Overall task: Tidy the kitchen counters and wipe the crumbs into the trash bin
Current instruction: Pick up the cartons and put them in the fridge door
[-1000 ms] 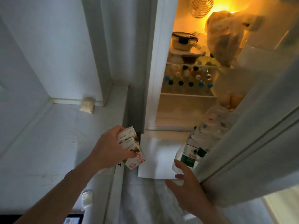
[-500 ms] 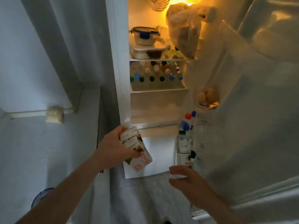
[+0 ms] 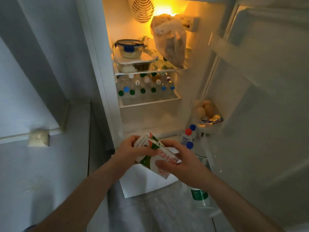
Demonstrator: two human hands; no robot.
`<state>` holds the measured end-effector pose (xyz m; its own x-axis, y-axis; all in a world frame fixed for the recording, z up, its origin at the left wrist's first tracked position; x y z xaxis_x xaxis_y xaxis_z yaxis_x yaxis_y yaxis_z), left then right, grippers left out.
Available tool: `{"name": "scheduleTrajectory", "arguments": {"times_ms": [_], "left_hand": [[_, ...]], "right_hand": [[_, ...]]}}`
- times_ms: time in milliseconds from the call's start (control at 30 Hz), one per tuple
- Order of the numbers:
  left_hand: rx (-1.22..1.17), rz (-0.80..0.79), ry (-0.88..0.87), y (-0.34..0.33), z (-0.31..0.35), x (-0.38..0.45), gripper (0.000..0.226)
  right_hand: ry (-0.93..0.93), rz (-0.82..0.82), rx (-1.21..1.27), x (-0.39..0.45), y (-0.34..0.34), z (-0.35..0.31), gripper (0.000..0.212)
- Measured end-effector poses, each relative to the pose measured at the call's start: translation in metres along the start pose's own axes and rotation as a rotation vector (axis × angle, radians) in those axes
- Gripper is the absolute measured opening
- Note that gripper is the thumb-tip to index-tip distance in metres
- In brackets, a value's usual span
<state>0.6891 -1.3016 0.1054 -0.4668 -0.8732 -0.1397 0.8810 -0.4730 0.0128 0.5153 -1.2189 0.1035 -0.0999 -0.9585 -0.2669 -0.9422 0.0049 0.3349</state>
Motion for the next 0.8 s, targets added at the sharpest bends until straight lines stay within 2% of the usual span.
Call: {"name": "scheduleTrajectory", "arguments": {"times_ms": [133,367,500,600,733,800], "left_hand": [[-0.065,-0.043,0.01,-0.016,0.008,0.013,0.054],[-0.175,-0.071,0.007,-0.041,0.02,0.023,0.039],[-0.124,-0.076,-0.027,-0.046,0.02,0.025,0.035],[-0.107,-0.052,-0.08,-0.051,0.022,0.026,0.031],[-0.067,-0.052,-0.168,-0.055,0.029,0.028,0.022],[-0.025,-0.097,-0.231,-0.063,0.036,0.026,0.022]], "right_hand": [[0.004,0.014,0.085,0.009,0.02,0.0,0.056],[-0.032,0.016,0.276,0.001,0.048,0.005,0.029],[-0.074,0.008,0.285,-0.013,0.062,0.005,0.025],[-0.062,0.109,0.31,-0.032,0.072,0.003,0.023],[-0.003,0.38,0.412,-0.07,0.1,0.005,0.041],[0.053,0.507,0.421,-0.094,0.119,0.0,0.041]]}}
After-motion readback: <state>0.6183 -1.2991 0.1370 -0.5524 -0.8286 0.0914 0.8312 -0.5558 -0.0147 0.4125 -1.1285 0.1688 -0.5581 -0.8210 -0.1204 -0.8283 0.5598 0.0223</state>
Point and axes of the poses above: each hand's wrist, its own x-axis towards the middle knuckle, its own y-axis out of the back of the hand, z = x × y, the point moved 5 cm from there along x, towards the middle knuckle, and after that the axes turned 12 degrees about -y, right-handed, at the moved point
